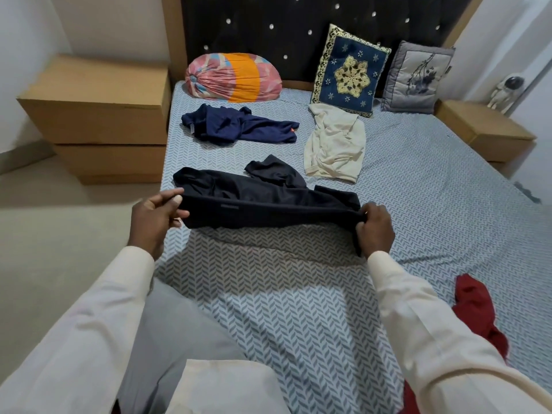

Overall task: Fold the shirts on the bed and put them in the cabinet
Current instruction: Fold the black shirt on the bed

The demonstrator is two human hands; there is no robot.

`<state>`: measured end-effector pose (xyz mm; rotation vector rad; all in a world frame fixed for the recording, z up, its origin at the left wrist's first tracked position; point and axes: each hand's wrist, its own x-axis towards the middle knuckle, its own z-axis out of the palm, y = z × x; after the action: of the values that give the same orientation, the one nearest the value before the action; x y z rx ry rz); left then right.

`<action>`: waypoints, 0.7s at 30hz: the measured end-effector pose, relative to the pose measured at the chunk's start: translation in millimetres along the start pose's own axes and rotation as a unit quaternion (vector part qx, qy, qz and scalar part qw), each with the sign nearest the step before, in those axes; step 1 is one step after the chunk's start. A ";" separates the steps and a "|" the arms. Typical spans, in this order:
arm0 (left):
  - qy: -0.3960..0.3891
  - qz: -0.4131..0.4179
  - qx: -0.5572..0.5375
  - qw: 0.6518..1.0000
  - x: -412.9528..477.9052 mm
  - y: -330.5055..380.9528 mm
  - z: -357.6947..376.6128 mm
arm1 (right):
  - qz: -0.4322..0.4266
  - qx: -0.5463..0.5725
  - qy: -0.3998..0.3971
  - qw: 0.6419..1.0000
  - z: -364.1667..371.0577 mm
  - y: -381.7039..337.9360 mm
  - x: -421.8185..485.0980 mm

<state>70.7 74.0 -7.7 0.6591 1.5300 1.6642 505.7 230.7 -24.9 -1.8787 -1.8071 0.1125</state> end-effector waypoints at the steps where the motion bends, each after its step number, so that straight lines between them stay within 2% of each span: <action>1: -0.005 0.004 -0.011 1.000 5.3 4.3 6.4 | -0.004 0.007 0.032 0.999 -10.1 0.8 4.3; 3: -0.001 0.007 -0.019 1.000 13.6 2.7 10.5 | -0.032 -0.013 0.056 0.998 -19.3 5.3 3.1; 4: 0.008 -0.001 -0.010 1.000 15.7 -3.7 11.1 | -0.049 -0.045 0.026 0.997 -19.7 11.1 -1.5; 5: 0.020 -0.016 0.003 1.000 15.1 -13.1 9.6 | -0.061 -0.086 -0.040 0.994 -17.0 16.9 -7.5; 6: 0.032 -0.038 0.015 0.999 12.4 -25.3 7.7 | -0.064 -0.122 -0.140 0.980 -11.4 26.1 -14.3; 8: 0.062 -0.088 0.025 0.994 2.1 -47.8 1.7 | -0.041 -0.170 -0.347 0.921 -2.8 41.0 -31.2; 9: 0.075 -0.105 0.023 0.991 -3.0 -56.0 -1.5 | -0.026 -0.178 -0.386 0.905 0.0 47.1 -38.3; 11: 0.085 -0.119 0.015 0.989 -10.1 -64.4 -6.2 | 0.004 -0.169 -0.370 0.914 1.8 56.4 -48.5; 17: 0.071 -0.098 0.066 0.990 -15.3 -70.4 -10.7 | 0.045 -0.101 -0.207 0.972 -7.0 55.3 -59.4; 18: 0.071 -0.089 0.088 0.990 -16.3 -72.1 -10.6 | 0.064 -0.113 -0.219 0.967 -6.9 54.8 -56.6; 19: 0.073 -0.079 0.115 0.988 -17.2 -73.8 -11.0 | 0.086 -0.136 -0.268 0.950 -5.5 55.5 -54.6; 21: 0.081 -0.059 0.157 0.983 -19.4 -73.4 -10.6 | 0.127 -0.182 -0.405 0.887 -3.3 51.7 -54.9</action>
<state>87.3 51.0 -79.0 0.5923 1.9336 1.4296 548.2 179.2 -60.0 -2.5861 -2.1836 0.8115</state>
